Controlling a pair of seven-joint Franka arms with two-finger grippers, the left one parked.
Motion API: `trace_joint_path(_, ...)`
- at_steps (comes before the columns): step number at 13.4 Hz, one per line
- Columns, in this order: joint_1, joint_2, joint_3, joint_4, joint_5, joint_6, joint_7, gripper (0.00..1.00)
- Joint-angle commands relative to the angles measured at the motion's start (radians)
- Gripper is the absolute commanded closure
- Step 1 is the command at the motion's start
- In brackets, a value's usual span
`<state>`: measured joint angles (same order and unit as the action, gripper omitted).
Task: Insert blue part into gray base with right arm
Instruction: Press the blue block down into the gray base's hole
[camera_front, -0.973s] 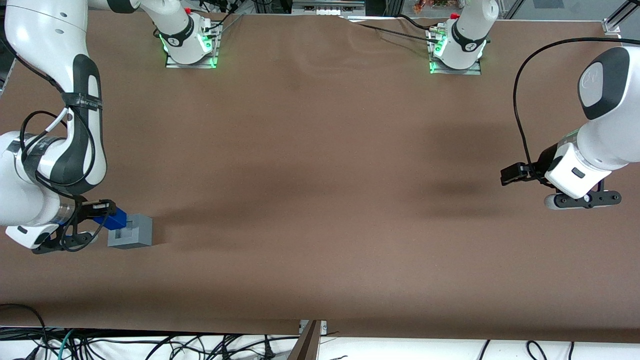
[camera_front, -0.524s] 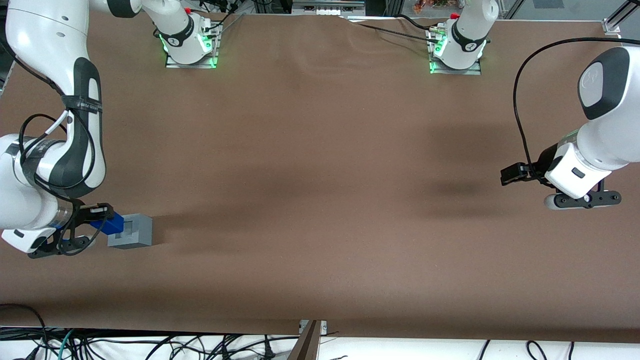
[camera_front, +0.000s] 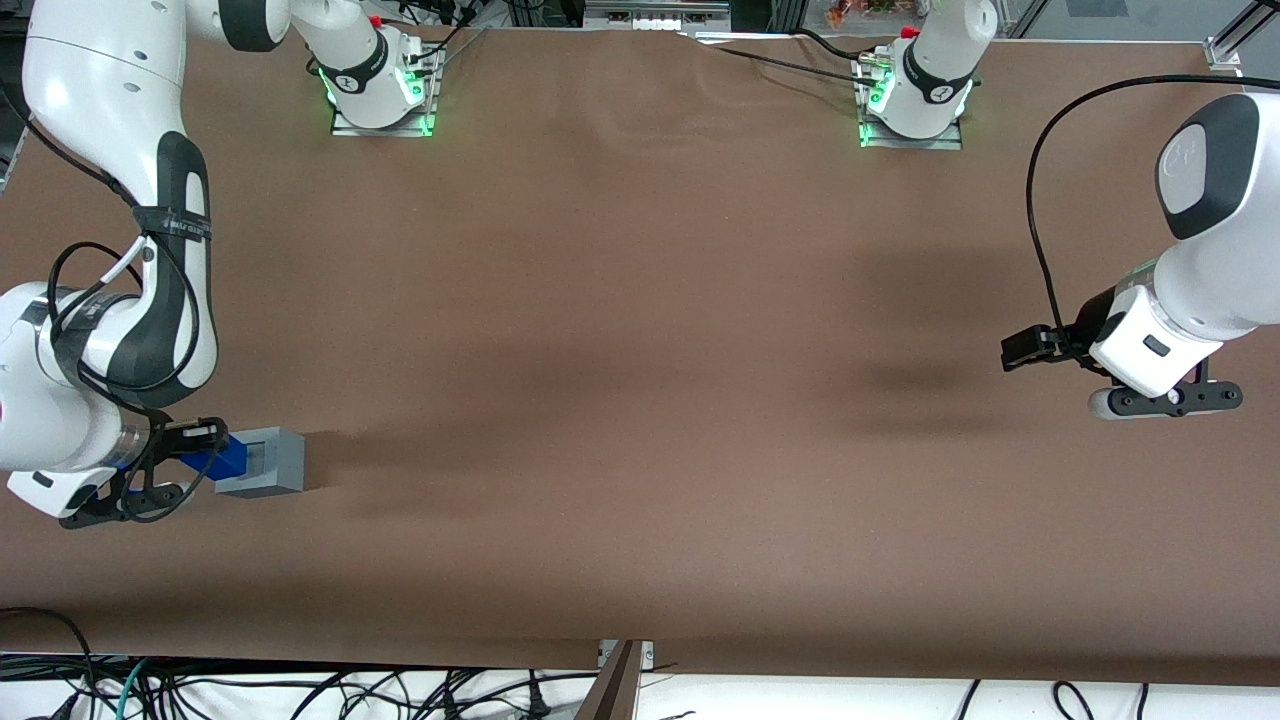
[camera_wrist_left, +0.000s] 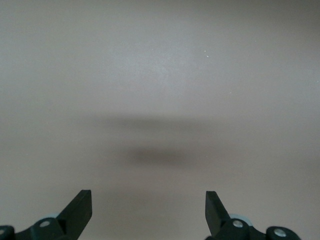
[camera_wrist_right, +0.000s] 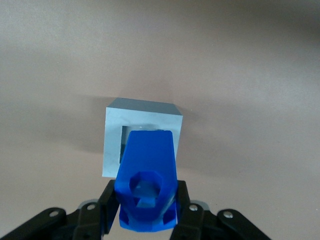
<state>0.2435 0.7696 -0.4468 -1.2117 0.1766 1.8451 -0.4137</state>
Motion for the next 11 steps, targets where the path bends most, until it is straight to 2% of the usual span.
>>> trace_joint_path(1,-0.013,0.023,0.008,0.037,0.006,-0.014,-0.004,0.82)
trace_joint_path(4,-0.013,0.034,0.008,0.037,0.043,-0.017,0.001,0.82)
trace_joint_path(11,-0.013,0.045,0.008,0.041,0.047,-0.009,0.001,0.83)
